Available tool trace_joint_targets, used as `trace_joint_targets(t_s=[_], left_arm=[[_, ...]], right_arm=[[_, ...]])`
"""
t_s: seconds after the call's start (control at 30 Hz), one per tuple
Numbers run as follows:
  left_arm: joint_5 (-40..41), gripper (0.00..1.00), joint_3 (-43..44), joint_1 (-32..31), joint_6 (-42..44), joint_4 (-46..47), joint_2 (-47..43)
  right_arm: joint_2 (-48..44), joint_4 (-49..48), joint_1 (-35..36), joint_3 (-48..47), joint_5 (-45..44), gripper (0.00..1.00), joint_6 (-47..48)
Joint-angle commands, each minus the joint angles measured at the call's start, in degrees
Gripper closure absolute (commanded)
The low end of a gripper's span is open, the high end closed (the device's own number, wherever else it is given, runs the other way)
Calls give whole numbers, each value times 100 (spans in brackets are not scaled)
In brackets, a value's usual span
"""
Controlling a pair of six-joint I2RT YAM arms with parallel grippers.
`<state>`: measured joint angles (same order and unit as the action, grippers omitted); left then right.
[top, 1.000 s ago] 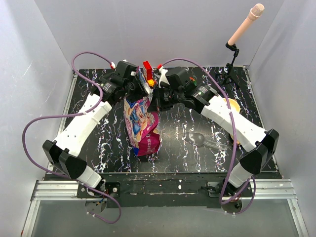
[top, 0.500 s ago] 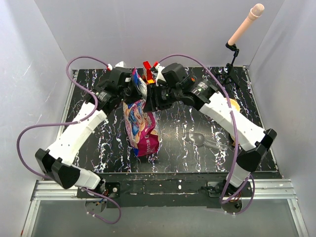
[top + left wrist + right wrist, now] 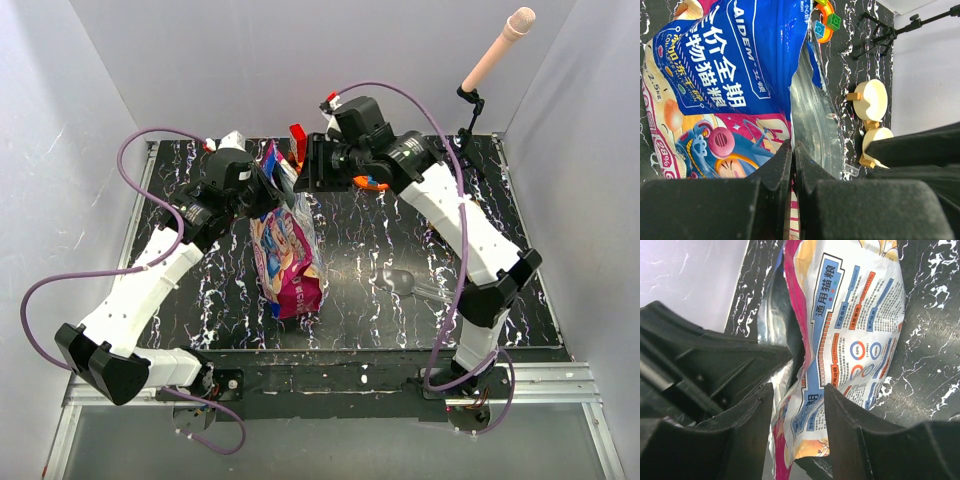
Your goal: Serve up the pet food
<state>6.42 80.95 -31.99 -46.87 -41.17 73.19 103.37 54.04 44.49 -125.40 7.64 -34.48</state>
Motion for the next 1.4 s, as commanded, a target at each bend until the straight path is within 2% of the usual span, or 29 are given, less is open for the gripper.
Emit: trace_joint_targets(t_s=[0.0,0.13,0.2,0.3,0.4,0.6,0.63,0.77,0.87,0.97,1.1,1.17,1.2,1.27,1.3,1.37], left_arm=[[-404,100,378,-88,12,83,-314],[-378,100,518,-88,55,-49,-296],[-317,100,641,-88,134,-233,-261],[42,100,966,-88,283,-829,-209],[465,100,1081,-88,231,-1279,-243],[791,100,1063,-88,38,-1500,-182],[791,98,1090,-88,90,-1482,-130],[853,75,1125,-88,178,-1315,-16],[800,66,1064,-88,213,-1210,81],[721,60,993,-88,205,-1122,178],[554,59,932,-88,310,-1086,292],[527,62,949,-88,319,-1296,354],[536,70,967,-88,345,-1428,354],[676,93,1037,-88,511,-1657,249],[816,100,1063,-88,565,-1771,170],[1159,100,1142,-88,740,-1964,-14]], right_arm=[[174,-25,138,-283,-16,48,-191],[595,185,227,-598,-376,46,-235],[868,456,297,-922,-543,50,-147],[1211,844,472,-1477,-1045,69,55],[1116,828,543,-1391,-1124,98,91],[597,433,833,-1057,-1072,99,178],[518,327,859,-952,-1037,99,178],[385,98,930,-784,-808,99,170],[420,98,956,-889,-608,99,152],[447,89,982,-959,-492,99,117],[473,89,1000,-995,-447,99,117],[447,98,1009,-986,-535,99,126],[412,107,1000,-969,-648,99,152],[333,229,992,-890,-1129,99,248],[220,334,983,-811,-1359,99,310],[-26,362,904,-408,-1590,99,459]])
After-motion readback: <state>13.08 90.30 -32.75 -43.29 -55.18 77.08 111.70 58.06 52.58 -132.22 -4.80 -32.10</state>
